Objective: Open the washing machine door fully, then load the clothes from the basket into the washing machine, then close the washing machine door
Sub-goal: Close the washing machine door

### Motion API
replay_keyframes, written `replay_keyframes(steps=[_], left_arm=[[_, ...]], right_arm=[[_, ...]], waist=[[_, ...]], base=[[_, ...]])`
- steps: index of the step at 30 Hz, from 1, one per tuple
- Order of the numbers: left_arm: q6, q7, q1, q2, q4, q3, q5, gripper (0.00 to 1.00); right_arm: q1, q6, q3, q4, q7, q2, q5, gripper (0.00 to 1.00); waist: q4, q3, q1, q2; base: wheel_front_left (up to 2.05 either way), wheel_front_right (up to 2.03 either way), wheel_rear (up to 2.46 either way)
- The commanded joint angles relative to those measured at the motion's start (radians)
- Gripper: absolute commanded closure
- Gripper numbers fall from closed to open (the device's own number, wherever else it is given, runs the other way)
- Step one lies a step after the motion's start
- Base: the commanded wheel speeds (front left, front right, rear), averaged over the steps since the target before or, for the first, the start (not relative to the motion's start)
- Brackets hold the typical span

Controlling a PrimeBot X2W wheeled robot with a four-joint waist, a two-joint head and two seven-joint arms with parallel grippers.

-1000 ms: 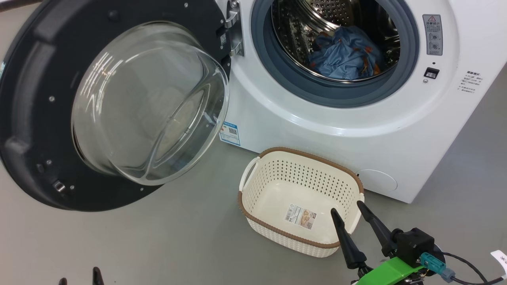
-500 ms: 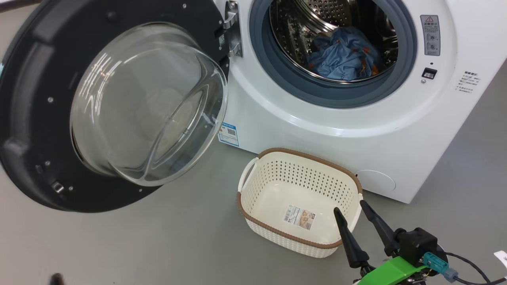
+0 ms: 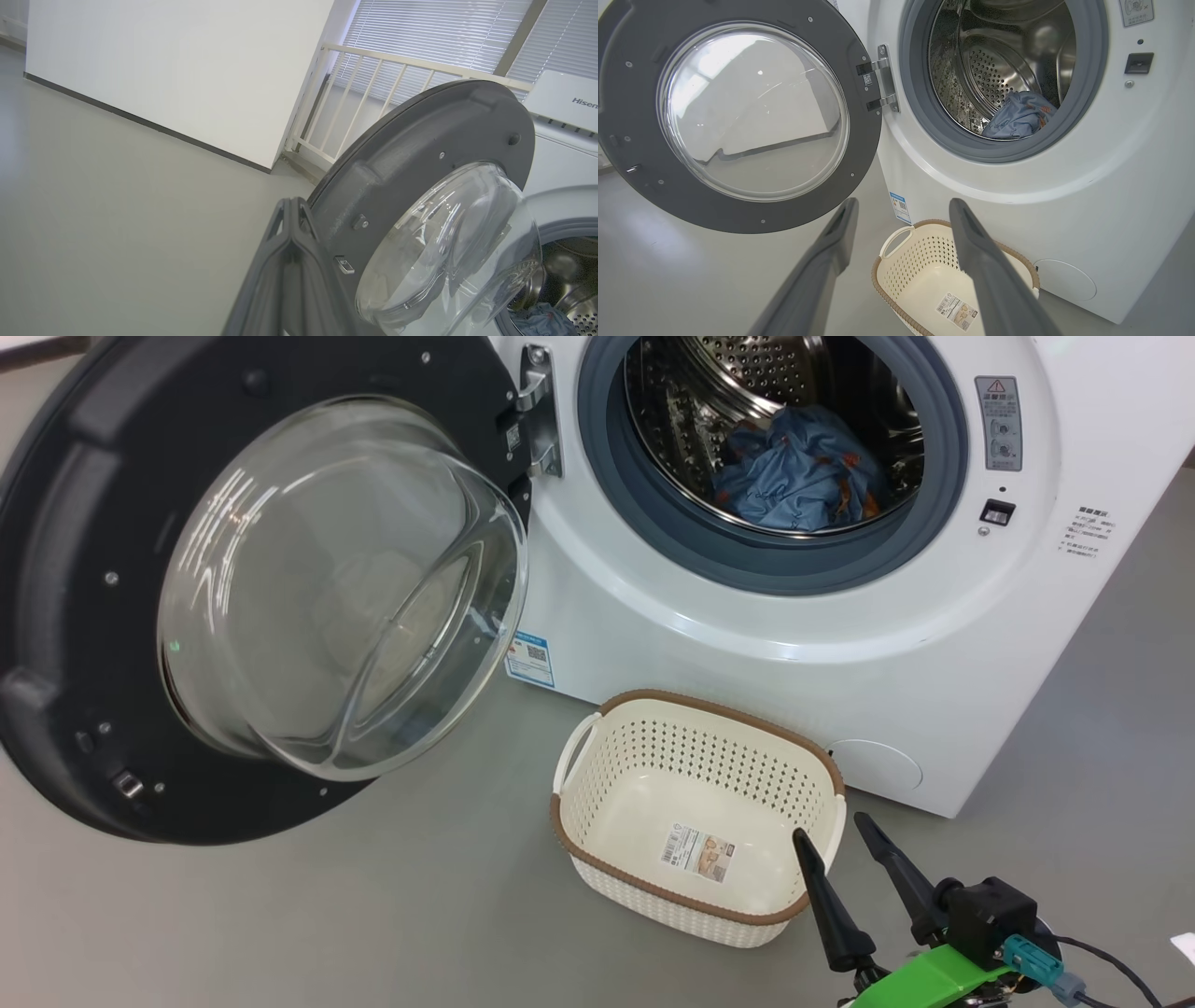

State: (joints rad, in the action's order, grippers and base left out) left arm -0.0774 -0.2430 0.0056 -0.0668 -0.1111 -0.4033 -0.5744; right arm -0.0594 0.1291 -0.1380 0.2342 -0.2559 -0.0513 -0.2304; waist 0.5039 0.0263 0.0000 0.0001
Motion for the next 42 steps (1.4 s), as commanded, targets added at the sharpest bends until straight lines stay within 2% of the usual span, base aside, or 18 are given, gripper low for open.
replay_keyframes(steps=[1, 5, 8, 16, 21, 25, 30, 42], left_arm=[[-0.013, 0.011, -0.054, -0.050, 0.008, -0.044, -0.021, 1.00], [-0.032, 0.079, -0.150, -0.109, -0.070, -0.094, -0.162, 1.00], [-0.042, 0.176, -0.234, -0.130, -0.145, -0.145, -0.346, 1.00], [-0.051, 0.338, -0.386, -0.255, -0.318, -0.227, -0.598, 1.00], [-0.043, 0.430, -0.463, -0.318, -0.422, -0.276, -0.710, 1.00], [-0.033, 0.493, -0.506, -0.356, -0.469, -0.285, -0.754, 1.00], [-0.036, 0.526, -0.542, -0.377, -0.504, -0.309, -0.802, 1.00], [-0.026, 0.535, -0.518, -0.396, -0.573, -0.312, -0.793, 1.00]], right_arm=[[-0.011, 0.002, -0.020, -0.029, -0.006, 0.001, 0.001, 0.00], [0.000, 0.002, -0.013, -0.033, -0.006, 0.001, 0.001, 0.00], [0.004, 0.002, -0.014, -0.033, -0.006, 0.001, 0.004, 0.00], [-0.011, 0.002, -0.016, -0.032, -0.002, 0.001, 0.019, 0.00], [-0.019, 0.002, -0.017, -0.046, 0.014, 0.000, 0.029, 0.00], [-0.024, 0.002, -0.017, -0.056, 0.024, -0.007, 0.030, 0.00], [-0.030, 0.002, -0.019, -0.068, 0.037, -0.014, 0.030, 0.00], [-0.032, 0.002, -0.018, -0.087, 0.055, -0.024, 0.026, 0.00]], waist=[[-0.002, -0.002, 0.0000, -0.0001], [-0.010, -0.005, 0.0000, -0.0001], [-0.021, -0.002, 0.0000, -0.0001], [-0.055, 0.016, 0.0000, -0.0001], [-0.079, 0.035, 0.0000, -0.0001], [-0.099, 0.051, 0.0000, -0.0001], [-0.125, 0.065, 0.0000, -0.0001], [-0.178, 0.073, 0.0000, -0.0001]], base=[[0.00, 0.00, 0.00], [0.00, 0.00, 0.00], [0.00, 0.00, 0.00], [0.00, 0.00, 0.00], [0.00, 0.00, 0.00], [0.00, 0.00, 0.00], [0.00, 0.00, 0.00], [0.00, 0.00, 0.00]])
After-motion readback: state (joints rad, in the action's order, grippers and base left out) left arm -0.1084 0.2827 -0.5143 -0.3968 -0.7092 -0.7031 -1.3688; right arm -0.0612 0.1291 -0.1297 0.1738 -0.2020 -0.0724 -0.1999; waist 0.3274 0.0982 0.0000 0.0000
